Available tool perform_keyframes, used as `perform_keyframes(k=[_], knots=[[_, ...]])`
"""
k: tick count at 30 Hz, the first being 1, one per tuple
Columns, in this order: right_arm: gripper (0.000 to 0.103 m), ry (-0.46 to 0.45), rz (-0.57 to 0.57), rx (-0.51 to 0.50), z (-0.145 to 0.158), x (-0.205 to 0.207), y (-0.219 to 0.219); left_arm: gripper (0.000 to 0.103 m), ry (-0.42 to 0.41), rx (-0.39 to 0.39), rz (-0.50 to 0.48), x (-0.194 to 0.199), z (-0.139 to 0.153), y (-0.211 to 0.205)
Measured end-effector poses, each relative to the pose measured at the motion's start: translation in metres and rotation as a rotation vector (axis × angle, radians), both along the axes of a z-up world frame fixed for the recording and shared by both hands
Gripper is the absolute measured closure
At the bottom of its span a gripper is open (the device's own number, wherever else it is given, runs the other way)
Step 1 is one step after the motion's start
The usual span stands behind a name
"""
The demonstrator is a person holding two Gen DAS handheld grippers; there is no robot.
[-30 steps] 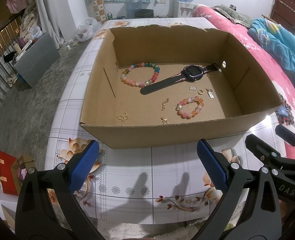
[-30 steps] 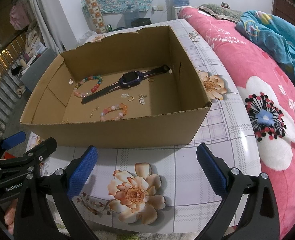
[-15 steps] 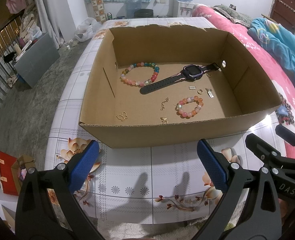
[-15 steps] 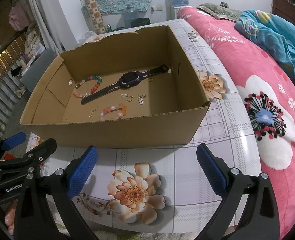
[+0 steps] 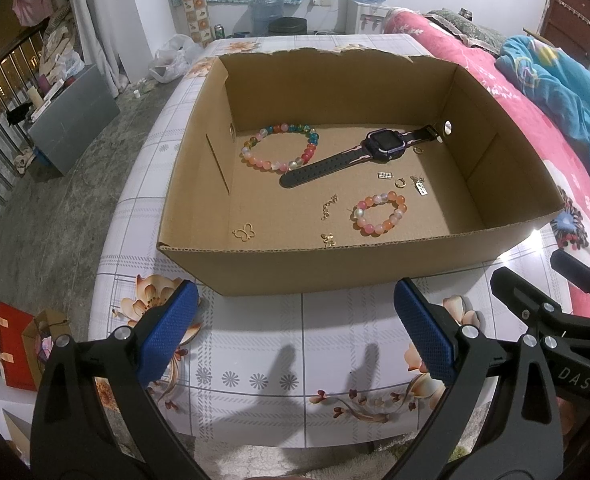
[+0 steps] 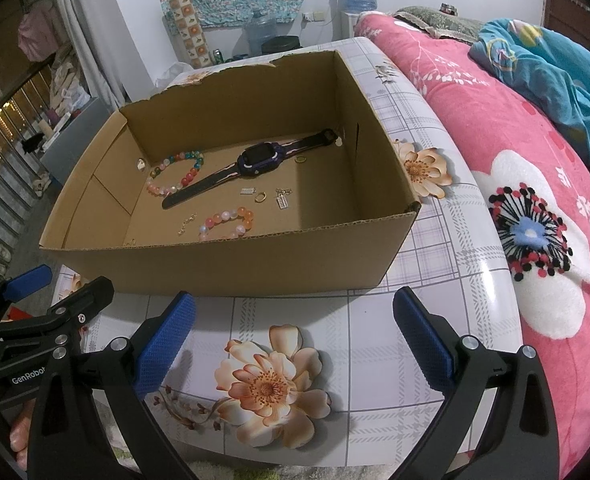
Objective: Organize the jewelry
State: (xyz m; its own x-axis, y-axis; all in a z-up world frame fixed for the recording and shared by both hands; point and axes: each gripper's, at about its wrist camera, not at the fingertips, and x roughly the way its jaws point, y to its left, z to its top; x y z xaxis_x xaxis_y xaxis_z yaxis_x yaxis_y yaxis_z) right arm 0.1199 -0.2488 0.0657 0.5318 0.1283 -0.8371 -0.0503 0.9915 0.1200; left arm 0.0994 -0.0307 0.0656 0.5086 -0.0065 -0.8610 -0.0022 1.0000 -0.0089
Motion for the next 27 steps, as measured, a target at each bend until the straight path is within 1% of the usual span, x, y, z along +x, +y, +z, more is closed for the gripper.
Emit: perform_keyframes(k=[27], knots=[[0.007,-0.002,0.001,0.002,0.0005,-0.0003,-0.0012,0.008,-0.002,0.004,0.0,0.0,0.0,-0.001]])
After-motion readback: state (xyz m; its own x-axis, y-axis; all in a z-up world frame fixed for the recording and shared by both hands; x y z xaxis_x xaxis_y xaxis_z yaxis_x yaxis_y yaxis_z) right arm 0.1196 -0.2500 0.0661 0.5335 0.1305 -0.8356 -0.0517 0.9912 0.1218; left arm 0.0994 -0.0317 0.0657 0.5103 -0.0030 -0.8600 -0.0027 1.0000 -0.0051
